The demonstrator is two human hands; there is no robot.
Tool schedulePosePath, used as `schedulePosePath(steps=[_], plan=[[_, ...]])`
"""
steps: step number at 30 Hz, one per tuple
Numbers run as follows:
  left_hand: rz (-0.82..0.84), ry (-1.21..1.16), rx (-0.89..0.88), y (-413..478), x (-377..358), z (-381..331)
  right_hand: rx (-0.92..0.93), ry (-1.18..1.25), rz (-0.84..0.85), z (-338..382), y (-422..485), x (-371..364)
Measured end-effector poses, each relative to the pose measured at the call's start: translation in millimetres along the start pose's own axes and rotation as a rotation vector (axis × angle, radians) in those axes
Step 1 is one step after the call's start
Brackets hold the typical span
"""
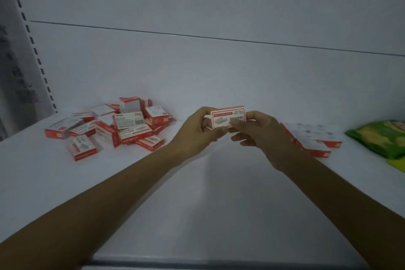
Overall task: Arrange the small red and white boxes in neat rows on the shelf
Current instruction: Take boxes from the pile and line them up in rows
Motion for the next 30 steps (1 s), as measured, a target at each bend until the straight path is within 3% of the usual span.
schedulePosePath(steps=[5,11,18,23,25,28,30], plan=[[-0.047,0.224,-0.082,28.7,-12.5,1.9,-0.013,0.031,-0.050,-11.9,16.8,25.6],[-0.191,0.402,-0.272,25.2,-30.1,-0.5,-0.107,0.416,0.004,-36.1,28.8,17.4],[-0.181,0.583,-0.191,25.0,-25.1,14.5,0.149,-0.118,-0.140,1.3,42.2,19.8],[-0.037,0.842,-0.064,28.1,-27.4,38.1,0.252,-0.513,-0.125,-4.9,56.8,11.3],[-0.075,0.861,-0.019,26.8,-23.3,43.9,0.292,-0.723,-0.094,-12.0,59.2,5.1],[-0.157,0.779,-0.132,26.9,-19.0,37.8,0.323,-0.840,0.021,-22.9,60.2,-7.1],[-0.050,0.779,-0.214,26.0,-29.2,38.6,0.343,-0.806,0.056,-24.4,58.1,-4.9]])
Point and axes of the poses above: each hand's wrist, its own y-axis towards the middle knuckle, its own x-axis out of the back of the hand, z = x × y, the point moved 8 cm from there along y, towards the middle knuckle, and after that the axes turned 9 degrees about -y, right-handed, at the moved point
